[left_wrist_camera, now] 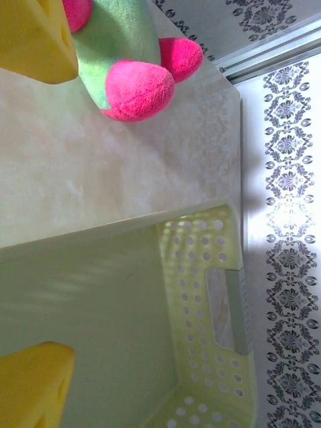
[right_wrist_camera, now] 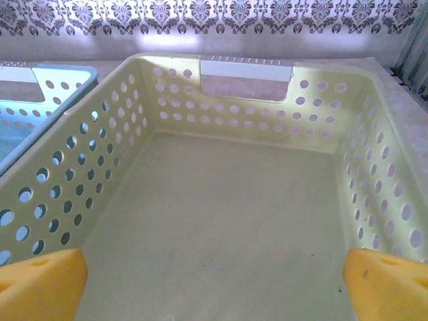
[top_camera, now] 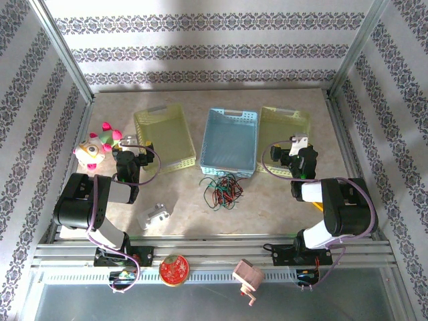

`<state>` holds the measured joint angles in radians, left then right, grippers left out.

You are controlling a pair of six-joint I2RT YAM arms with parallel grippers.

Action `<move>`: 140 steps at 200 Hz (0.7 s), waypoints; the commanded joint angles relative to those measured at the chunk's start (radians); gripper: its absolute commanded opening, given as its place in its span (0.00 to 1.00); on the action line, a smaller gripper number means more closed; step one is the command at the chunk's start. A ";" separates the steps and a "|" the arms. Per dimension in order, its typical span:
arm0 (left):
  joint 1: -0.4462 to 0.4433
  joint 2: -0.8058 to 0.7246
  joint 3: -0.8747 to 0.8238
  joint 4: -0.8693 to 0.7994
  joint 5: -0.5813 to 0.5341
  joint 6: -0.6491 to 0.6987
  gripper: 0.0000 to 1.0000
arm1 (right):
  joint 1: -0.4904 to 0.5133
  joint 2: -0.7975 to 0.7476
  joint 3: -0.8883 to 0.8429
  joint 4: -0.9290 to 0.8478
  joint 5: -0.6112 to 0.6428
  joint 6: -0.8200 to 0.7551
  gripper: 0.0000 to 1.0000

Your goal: Untangle the cables

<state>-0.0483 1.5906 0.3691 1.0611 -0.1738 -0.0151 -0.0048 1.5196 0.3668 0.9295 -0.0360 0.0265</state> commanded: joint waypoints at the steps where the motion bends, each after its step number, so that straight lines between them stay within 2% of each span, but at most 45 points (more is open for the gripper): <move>1: 0.024 0.005 0.001 -0.068 0.013 -0.011 0.99 | -0.008 0.008 0.013 0.009 -0.024 0.012 0.98; 130: 0.024 0.003 -0.001 -0.060 0.016 -0.011 0.99 | -0.011 0.007 0.011 0.011 -0.028 0.015 0.98; 140: 0.024 -0.038 0.014 -0.125 0.013 -0.009 0.99 | -0.011 -0.002 0.015 0.010 -0.002 0.025 0.96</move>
<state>-0.0437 1.5906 0.3691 1.0603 -0.1642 -0.0261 -0.0048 1.5196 0.3668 0.9268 -0.0433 0.0269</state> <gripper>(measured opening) 0.992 0.980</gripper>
